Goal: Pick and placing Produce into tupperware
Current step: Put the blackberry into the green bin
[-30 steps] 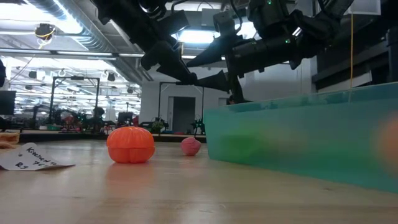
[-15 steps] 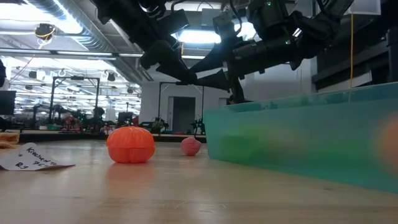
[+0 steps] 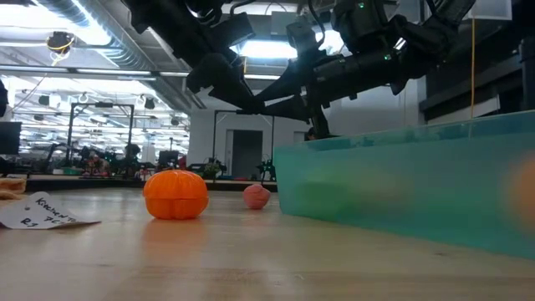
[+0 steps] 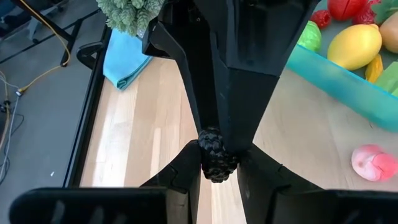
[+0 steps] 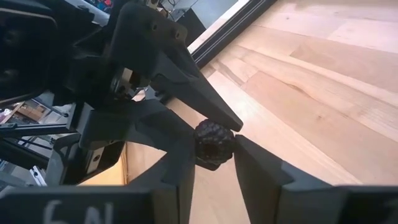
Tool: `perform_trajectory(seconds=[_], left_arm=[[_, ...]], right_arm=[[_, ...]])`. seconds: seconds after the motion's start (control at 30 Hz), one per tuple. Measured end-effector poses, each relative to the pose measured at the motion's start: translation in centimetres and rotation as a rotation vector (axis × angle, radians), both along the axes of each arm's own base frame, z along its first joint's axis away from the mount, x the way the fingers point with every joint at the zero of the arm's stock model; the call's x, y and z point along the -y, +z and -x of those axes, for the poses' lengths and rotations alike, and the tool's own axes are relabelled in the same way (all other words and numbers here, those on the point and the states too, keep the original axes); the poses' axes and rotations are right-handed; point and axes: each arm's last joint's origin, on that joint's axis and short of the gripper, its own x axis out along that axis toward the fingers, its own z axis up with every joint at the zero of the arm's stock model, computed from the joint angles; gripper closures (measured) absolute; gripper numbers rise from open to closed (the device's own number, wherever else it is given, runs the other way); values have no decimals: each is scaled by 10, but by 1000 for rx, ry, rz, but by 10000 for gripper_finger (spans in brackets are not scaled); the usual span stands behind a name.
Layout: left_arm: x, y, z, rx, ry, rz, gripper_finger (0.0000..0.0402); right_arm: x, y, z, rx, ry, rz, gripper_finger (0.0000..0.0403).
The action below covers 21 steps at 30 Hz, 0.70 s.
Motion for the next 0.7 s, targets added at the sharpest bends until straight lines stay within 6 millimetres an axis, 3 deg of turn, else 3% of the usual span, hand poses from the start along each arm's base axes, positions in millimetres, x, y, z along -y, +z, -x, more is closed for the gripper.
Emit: perform_trajectory(seconds=[0.43, 0.7], left_arm=[[0, 0, -1, 8, -2, 3, 328], [0, 0, -1, 7, -4, 1, 328]], right_arm=[[0, 2, -1, 9, 8, 22, 197], [1, 2, -1, 11, -30, 27, 186]])
